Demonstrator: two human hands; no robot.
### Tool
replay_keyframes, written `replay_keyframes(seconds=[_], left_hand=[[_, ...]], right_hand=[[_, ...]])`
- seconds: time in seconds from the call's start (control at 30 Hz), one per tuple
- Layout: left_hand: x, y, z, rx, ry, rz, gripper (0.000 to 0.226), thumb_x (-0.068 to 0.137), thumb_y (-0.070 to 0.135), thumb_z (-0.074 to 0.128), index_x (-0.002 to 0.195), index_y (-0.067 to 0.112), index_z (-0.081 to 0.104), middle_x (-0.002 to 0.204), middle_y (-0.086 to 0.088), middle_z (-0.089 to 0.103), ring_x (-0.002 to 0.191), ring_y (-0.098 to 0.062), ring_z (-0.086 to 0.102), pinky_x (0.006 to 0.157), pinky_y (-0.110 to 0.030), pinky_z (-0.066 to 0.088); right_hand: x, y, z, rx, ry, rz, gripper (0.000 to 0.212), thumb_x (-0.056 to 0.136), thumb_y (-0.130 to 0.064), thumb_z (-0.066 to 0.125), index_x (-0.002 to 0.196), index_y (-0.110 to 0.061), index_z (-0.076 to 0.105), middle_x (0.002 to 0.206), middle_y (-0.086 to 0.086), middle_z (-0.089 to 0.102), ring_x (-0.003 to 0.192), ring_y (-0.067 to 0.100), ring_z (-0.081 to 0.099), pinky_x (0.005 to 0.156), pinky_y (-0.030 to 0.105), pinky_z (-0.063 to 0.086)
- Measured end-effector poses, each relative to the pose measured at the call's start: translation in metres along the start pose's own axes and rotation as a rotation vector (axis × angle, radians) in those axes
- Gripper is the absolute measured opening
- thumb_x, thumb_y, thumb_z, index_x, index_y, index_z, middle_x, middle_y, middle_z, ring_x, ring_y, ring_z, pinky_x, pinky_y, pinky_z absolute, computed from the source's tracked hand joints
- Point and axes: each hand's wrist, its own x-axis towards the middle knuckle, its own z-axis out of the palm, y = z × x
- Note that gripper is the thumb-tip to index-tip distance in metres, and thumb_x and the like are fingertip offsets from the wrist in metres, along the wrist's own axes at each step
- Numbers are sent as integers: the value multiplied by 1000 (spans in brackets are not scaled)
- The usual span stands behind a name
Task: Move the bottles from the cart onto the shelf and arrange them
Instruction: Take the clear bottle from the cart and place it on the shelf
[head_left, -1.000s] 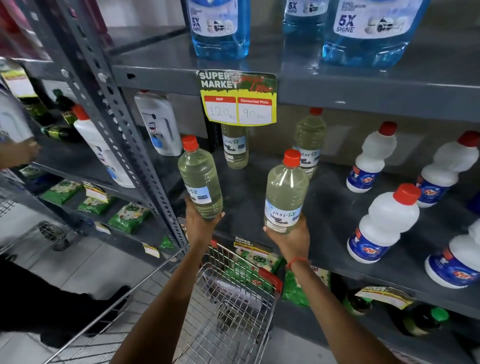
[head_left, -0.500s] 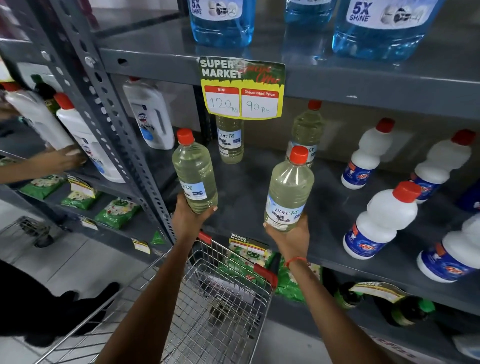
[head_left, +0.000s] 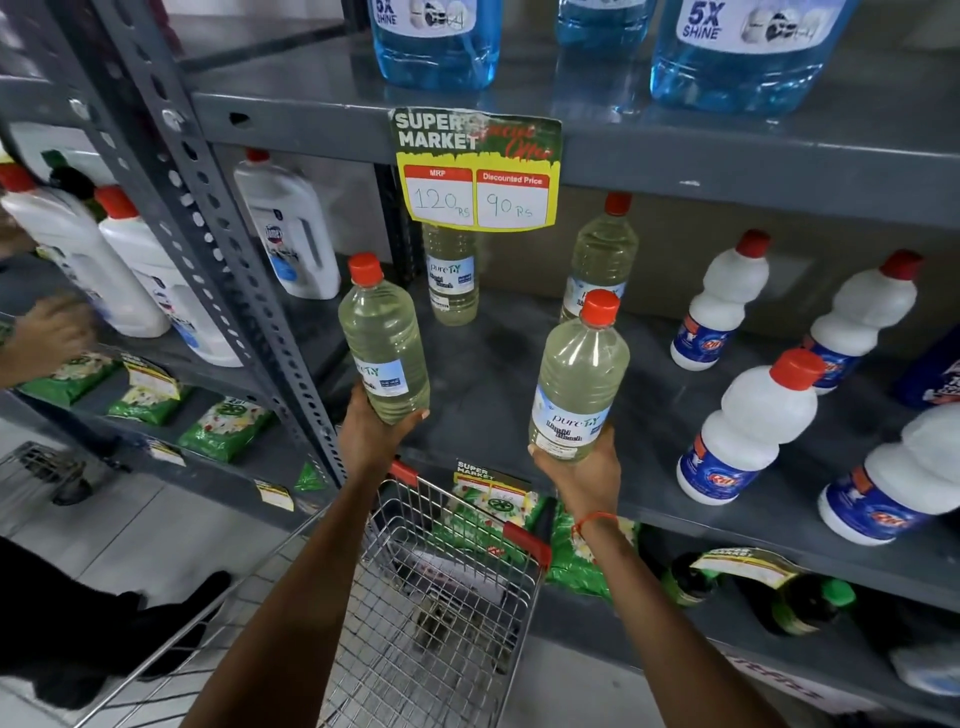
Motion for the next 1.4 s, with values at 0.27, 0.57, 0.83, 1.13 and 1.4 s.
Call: replay_keyframes(seconds=[0.27, 0.57, 0.83, 1.13, 1.4], left_hand=[[2, 0, -1, -4, -1, 29, 82, 59, 40, 87, 128, 14, 49, 123, -9, 65, 110, -31, 62, 86, -42, 49], [-3, 3, 0, -66, -8, 15, 80, 59, 39, 87, 126, 14, 50, 123, -9, 64, 110, -29, 61, 89, -45, 52], [-5, 1, 1, -51, 20, -9, 81, 54, 45, 87, 122, 19, 52, 121, -7, 64, 107, -29, 63, 86, -43, 52], [-4, -1, 4, 10, 25, -16, 85, 55, 51, 84, 125, 18, 49, 124, -10, 62, 108, -30, 62, 86, -45, 51], [-6, 6, 6, 37, 45, -37, 85, 56, 45, 86, 126, 13, 49, 123, -13, 61, 110, -33, 60, 89, -49, 51]], right_hand=[[4, 3, -2, 37, -51, 1, 75, 54, -23, 88, 117, -14, 48, 109, 2, 69, 96, 17, 64, 81, 24, 51], [4, 7, -1, 74, -55, -6, 72, 54, -20, 88, 114, -21, 48, 95, -11, 64, 84, 6, 62, 67, 6, 43], [4, 7, 0, 54, -51, -17, 76, 54, -24, 88, 118, -19, 48, 97, -11, 63, 82, 1, 61, 61, -2, 42], [4, 7, 1, 41, -49, -20, 77, 53, -26, 88, 118, -21, 47, 99, -10, 63, 87, 7, 61, 67, 4, 41], [3, 5, 0, 51, -56, -19, 75, 54, -24, 88, 117, -18, 47, 103, -7, 65, 93, 12, 63, 74, 15, 47]])
